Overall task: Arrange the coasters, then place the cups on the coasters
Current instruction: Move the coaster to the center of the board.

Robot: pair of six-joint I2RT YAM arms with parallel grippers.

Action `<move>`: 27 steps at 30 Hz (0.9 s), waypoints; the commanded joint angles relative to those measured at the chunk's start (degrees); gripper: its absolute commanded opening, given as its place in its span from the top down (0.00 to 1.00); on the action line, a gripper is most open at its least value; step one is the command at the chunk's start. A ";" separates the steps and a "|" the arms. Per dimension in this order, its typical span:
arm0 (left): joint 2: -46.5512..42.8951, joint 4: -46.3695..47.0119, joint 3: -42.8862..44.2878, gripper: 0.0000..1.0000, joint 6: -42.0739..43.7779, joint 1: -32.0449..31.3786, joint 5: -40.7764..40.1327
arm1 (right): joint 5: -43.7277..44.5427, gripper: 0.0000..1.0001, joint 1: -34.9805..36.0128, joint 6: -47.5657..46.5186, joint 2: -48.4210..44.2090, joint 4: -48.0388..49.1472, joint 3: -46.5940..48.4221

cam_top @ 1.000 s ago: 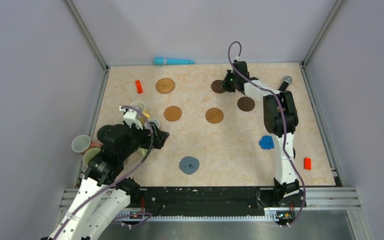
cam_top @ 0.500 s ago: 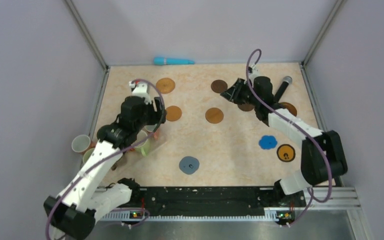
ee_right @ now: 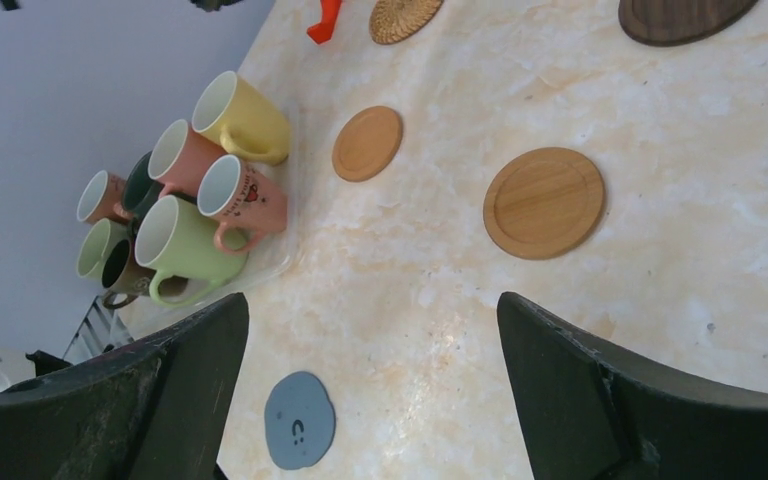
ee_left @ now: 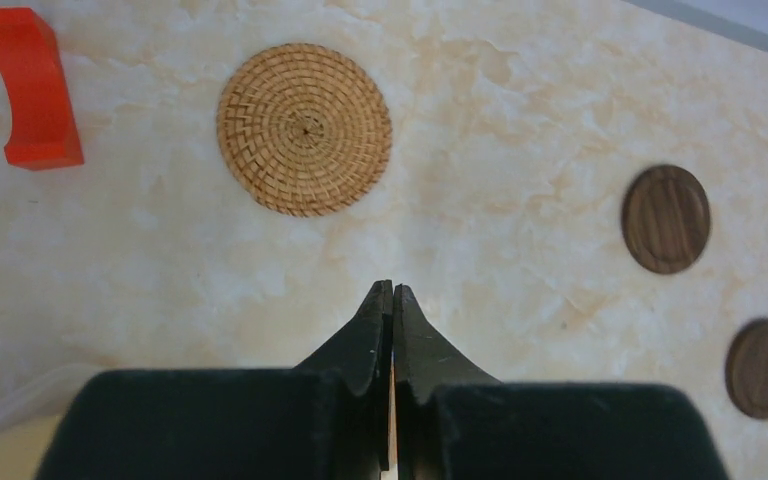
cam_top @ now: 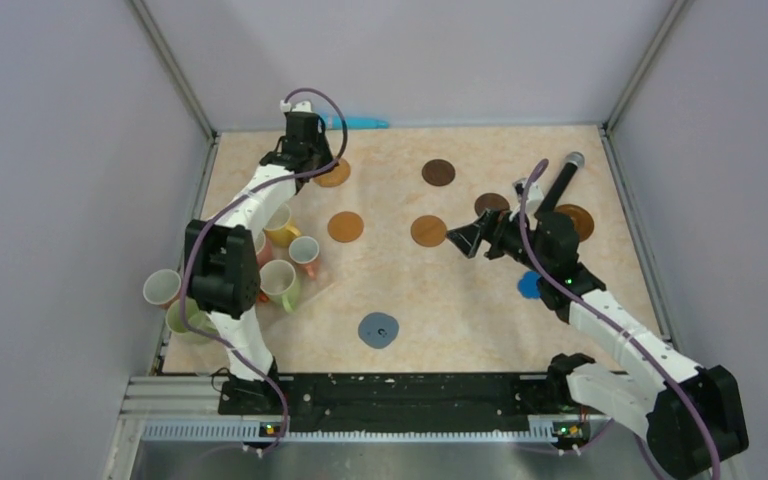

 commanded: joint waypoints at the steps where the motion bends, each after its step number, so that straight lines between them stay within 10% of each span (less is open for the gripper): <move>1: 7.24 6.49 5.46 1.00 -4.25 2.83 3.24 | 2.35 0.06 0.24 -0.75 -2.40 2.92 -0.85; 27: 30.30 5.45 20.42 1.00 -9.66 4.44 -2.20 | 5.15 0.08 0.24 -0.46 -0.31 4.16 -1.99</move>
